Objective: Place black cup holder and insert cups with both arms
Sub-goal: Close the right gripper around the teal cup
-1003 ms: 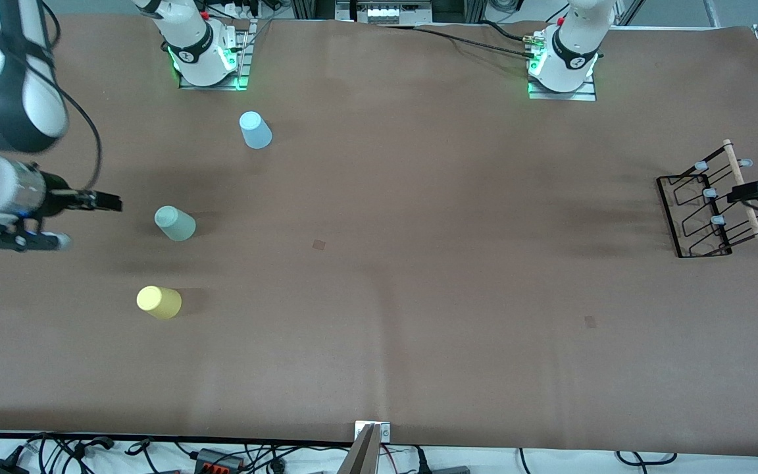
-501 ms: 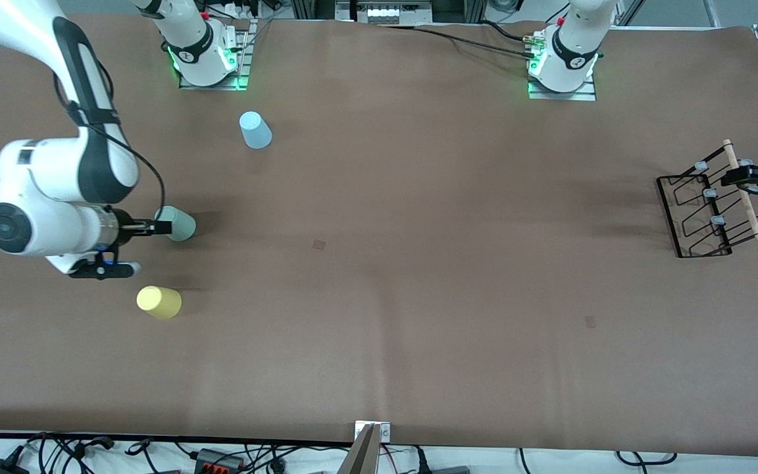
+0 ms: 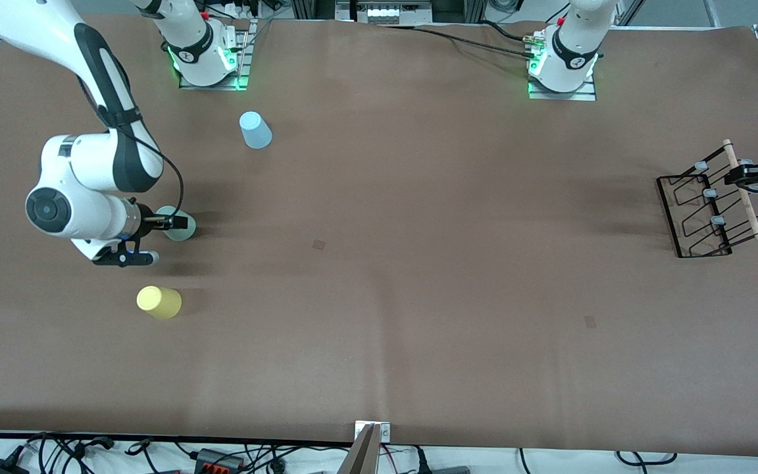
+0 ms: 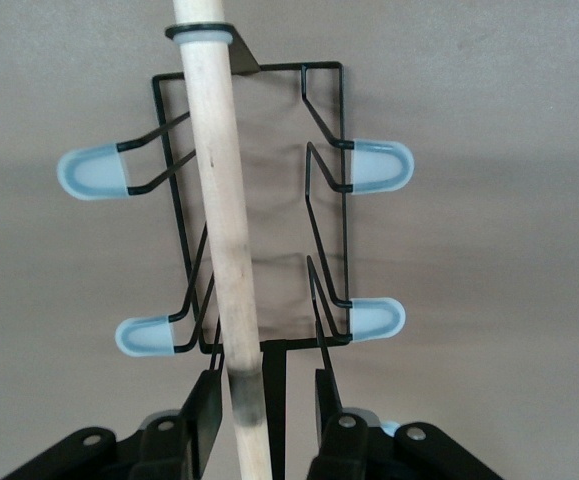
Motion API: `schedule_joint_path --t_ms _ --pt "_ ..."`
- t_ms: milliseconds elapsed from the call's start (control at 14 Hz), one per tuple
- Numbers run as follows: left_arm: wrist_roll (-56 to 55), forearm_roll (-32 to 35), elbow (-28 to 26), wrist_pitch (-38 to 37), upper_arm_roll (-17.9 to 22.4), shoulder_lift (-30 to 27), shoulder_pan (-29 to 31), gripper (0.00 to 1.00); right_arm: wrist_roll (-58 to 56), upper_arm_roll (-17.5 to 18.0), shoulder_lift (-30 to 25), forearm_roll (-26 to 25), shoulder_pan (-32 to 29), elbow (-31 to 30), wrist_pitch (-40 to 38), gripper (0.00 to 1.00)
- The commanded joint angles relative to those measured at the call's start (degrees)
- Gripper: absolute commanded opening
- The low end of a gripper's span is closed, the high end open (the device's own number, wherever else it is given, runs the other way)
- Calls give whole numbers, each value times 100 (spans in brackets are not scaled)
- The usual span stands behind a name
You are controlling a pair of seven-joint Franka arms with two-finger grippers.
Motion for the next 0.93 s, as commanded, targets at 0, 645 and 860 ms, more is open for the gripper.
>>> schedule_joint_path --t_ms 0,645,860 --pt "69 160 -114 152 -65 -50 90 43 42 0 -381 -8 -71 -961 971 100" --pt "69 230 -8 187 -39 108 213 15 -20 -8 -178 -43 -256 -1050 1175 100" --pt "61 230 27 39 -126 65 196 1 42 0 -170 -43 -239 -1015 1175 96"
